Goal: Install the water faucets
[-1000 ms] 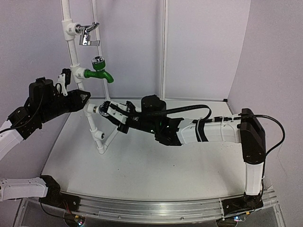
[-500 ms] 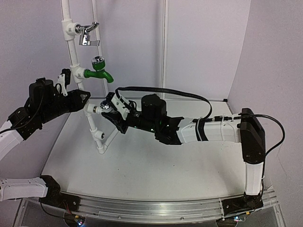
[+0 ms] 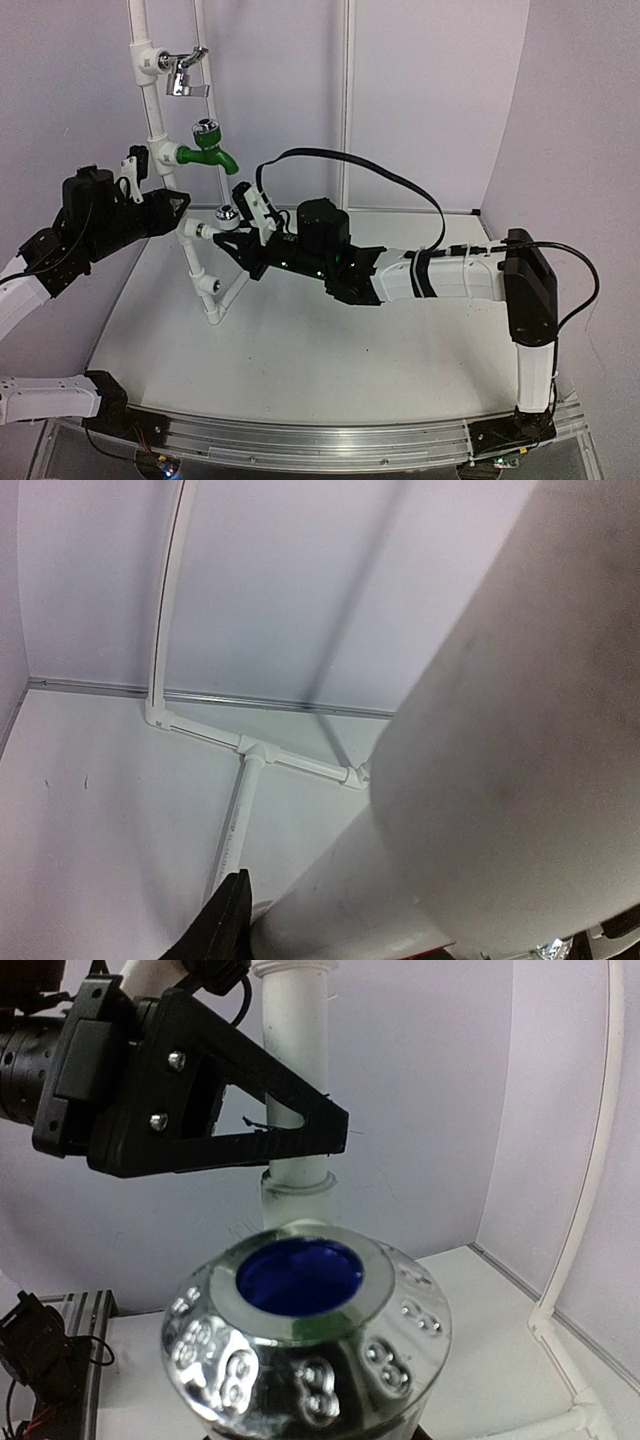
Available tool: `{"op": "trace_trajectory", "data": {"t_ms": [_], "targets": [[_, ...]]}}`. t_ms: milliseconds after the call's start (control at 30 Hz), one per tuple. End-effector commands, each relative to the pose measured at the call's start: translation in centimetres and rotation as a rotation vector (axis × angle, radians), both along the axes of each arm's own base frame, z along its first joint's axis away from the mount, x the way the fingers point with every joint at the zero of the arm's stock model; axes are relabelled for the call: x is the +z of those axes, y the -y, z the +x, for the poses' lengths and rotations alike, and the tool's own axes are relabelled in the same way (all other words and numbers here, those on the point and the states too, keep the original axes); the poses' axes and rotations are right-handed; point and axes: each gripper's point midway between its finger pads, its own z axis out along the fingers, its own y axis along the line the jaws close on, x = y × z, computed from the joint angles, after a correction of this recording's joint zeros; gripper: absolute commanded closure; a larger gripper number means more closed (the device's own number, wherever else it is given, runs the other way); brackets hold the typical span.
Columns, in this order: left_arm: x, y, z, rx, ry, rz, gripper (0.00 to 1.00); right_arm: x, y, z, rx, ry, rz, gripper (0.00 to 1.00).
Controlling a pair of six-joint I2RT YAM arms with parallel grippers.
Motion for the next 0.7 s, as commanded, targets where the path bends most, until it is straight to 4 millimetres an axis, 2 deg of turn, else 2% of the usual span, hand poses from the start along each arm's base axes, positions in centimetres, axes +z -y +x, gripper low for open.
{"op": "trace_trajectory", "data": {"t_ms": [0, 667], "targets": [[1.2, 5.0, -2.4, -0.214, -0.084, -0.229, 1.0, 4.5, 0.9, 3.1, -0.111, -0.122, 0.207, 1.0], [0.0, 5.7, -2.2, -0.211, -0.089, -0.21, 1.0, 3.2, 0.7, 3.1, -0.066, -0.446, 0.346, 1.0]]}}
